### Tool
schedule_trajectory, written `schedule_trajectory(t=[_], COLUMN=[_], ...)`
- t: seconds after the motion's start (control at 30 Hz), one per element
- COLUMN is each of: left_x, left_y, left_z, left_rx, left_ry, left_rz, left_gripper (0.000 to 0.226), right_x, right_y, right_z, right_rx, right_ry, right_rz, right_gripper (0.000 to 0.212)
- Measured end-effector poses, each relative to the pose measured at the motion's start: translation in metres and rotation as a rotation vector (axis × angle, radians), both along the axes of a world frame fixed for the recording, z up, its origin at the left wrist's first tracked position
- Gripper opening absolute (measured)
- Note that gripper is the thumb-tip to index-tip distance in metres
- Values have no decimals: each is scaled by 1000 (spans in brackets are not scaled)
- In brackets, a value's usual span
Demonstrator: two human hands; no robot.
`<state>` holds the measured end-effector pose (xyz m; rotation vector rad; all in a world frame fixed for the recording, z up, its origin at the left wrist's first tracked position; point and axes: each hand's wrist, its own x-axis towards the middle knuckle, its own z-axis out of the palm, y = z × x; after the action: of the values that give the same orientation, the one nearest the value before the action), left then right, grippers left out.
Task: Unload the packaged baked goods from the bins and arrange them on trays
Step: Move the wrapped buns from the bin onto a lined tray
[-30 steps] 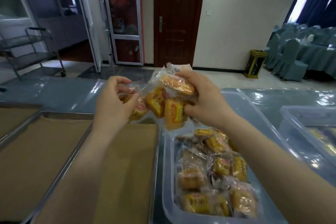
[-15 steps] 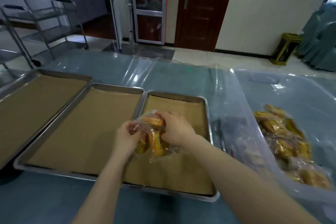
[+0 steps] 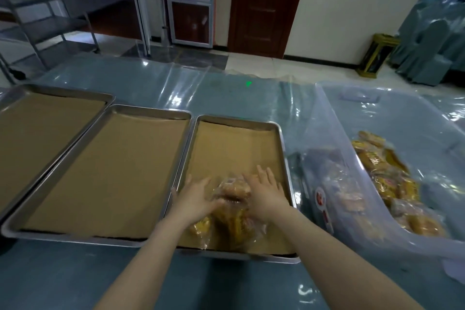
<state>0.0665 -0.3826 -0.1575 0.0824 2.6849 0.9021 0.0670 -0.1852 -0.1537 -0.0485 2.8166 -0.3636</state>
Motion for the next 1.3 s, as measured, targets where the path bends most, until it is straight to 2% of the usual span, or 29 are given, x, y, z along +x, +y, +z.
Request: schedule_trajectory(t=[0.1,0.33,0.5,0.87,0.97,1.07,1.13,1.2,1.3], left_x=[-3,0,1,4,-14,-30,-34,-34,-32], left_y=[19,63,110,244,281,302,305,305,307], left_z=[41,101,119,122,126,125,122,121,122], left_rx=[94,156,231,259,161,-51,-131,-172,-221], left_ry=[119,391,457,443,436,417,419,422,431], left_rz=[-76,-188,-184,-242,-311,-338,-341,-340,-334], left_gripper=[79,73,67,61,61,68,70,70,68], right_x=[-5,5,19,-8,-45,-85,-107,-122,-129], right_y=[4,51,130,327,366,388,391,386,374], right_z=[34,142,179,129,109,88,76,68,49], right_rx=[4,-211,-102,85,143,211,150,37,90], right_ry=[13,370,497,210,73,16,29,-18,-192], right_rz=[60,33,140,123,49,-12,-52,-43,146], right_gripper=[94,69,58,56,61,64,79,103,125])
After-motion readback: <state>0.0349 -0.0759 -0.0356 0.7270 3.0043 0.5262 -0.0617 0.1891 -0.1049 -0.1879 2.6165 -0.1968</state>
